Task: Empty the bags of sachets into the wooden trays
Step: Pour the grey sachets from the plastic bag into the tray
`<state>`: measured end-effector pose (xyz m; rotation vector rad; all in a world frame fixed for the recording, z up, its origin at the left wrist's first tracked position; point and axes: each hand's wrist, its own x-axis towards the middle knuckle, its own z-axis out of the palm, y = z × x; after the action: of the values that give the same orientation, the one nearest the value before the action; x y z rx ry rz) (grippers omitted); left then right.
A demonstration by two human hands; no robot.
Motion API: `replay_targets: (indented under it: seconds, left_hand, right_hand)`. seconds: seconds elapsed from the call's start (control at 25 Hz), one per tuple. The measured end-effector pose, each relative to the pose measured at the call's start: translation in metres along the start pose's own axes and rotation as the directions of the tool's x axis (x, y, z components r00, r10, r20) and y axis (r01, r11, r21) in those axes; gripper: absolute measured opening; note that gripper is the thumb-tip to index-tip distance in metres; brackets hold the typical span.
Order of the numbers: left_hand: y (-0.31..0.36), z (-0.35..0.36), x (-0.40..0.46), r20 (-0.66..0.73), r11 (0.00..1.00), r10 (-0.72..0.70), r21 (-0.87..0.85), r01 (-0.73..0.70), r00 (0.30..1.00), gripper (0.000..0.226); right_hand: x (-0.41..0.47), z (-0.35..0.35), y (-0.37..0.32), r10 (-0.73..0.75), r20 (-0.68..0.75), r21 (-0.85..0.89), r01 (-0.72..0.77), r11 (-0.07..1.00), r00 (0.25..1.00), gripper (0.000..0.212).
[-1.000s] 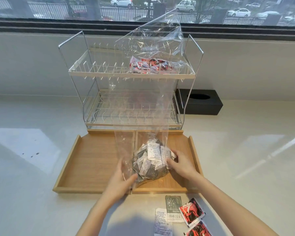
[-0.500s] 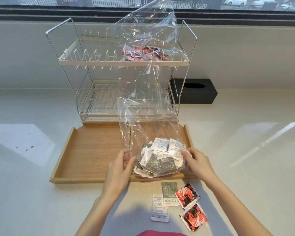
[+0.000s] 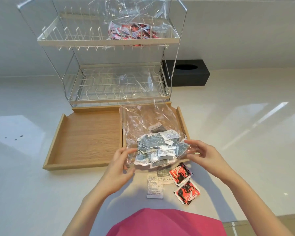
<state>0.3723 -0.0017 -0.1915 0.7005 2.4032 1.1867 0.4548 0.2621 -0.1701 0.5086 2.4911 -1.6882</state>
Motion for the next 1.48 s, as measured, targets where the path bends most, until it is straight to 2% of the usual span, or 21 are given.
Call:
replay_targets:
  seconds: [0.12,0.32,0.44,0.6,0.8,1.0,1.16,1.48]
  left_hand:
    - [-0.008,-0.003,0.002,-0.077,0.993,0.059,0.103,-0.051,0.995,0.033]
    - [0.003,-0.034,0.018,-0.284,0.969,0.184,0.212,-0.126,0.941,0.023]
    - [0.024,-0.049,0.023,-0.371,0.969,0.223,0.189,-0.162,0.902,0.020]
    - [0.049,-0.067,0.027,-0.452,0.977,0.204,0.152,-0.150,0.868,0.019]
    - [0.083,-0.094,0.041,-0.543,0.963,0.261,0.095,-0.250,0.798,0.007]
    - [0.102,-0.116,0.049,-0.623,0.945,0.299,0.087,-0.315,0.723,0.010]
    - [0.115,-0.130,0.053,-0.647,0.929,0.322,0.073,-0.364,0.691,0.010]
    - [0.142,-0.164,0.061,-0.684,0.884,0.385,0.079,-0.461,0.620,0.009]
  right_hand:
    - [0.006,-0.004,0.000,-0.070,-0.138,-0.181,0.045,0.982,0.988,0.023]
    - [0.022,-0.023,-0.024,-0.253,-0.323,-0.300,0.155,0.941,0.912,0.015]
    - [0.026,-0.029,-0.046,-0.308,-0.356,-0.237,0.234,0.943,0.882,0.014]
    - [0.027,-0.035,-0.073,-0.293,-0.422,-0.071,0.291,0.954,0.858,0.013]
    - [0.035,-0.054,-0.118,-0.408,-0.489,-0.075,0.429,0.900,0.771,0.016]
    - [0.043,-0.067,-0.151,-0.438,-0.541,-0.047,0.494,0.868,0.718,0.020]
    - [0.048,-0.073,-0.170,-0.471,-0.565,-0.050,0.542,0.839,0.677,0.021]
    - [0.052,-0.089,-0.211,-0.586,-0.535,-0.134,0.623,0.770,0.609,0.018]
